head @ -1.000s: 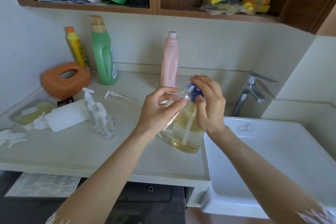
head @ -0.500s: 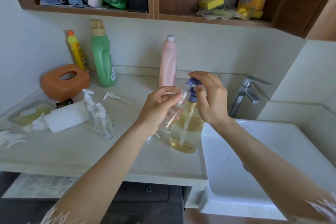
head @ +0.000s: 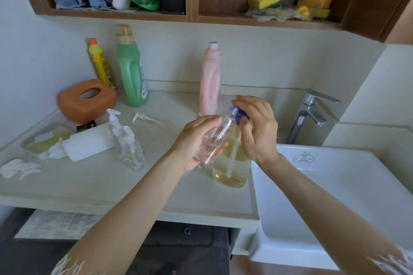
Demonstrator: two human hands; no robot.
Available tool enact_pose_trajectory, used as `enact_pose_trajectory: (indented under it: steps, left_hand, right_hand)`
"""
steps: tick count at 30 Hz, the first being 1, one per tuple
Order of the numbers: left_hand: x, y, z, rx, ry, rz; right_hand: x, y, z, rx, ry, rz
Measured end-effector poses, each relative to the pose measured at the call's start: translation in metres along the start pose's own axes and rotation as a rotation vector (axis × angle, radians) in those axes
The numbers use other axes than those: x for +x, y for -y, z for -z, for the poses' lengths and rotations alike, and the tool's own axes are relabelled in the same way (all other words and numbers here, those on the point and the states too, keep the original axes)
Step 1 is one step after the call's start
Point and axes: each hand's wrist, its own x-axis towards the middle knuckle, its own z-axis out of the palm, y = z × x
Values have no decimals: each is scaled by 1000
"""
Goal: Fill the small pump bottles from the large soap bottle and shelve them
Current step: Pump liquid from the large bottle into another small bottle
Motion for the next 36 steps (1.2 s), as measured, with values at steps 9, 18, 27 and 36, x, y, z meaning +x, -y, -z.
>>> enact_pose_trajectory:
  steps: [9,18,27,36]
  left_hand:
    - [-2,-11,-8,83,-56,-118]
    - [1,-1,-3,74,-45,-57]
    - [2,-4,-3,14,-37,-69]
    - [7,0,-6,-9,2,-56]
  right_hand:
    - [13,8,9,20,-12,-7]
    - [-6,-5,-13,17,-83,1]
    - [12,8,4,-23,7,-30]
    - [2,-4,-1,51,-55,16]
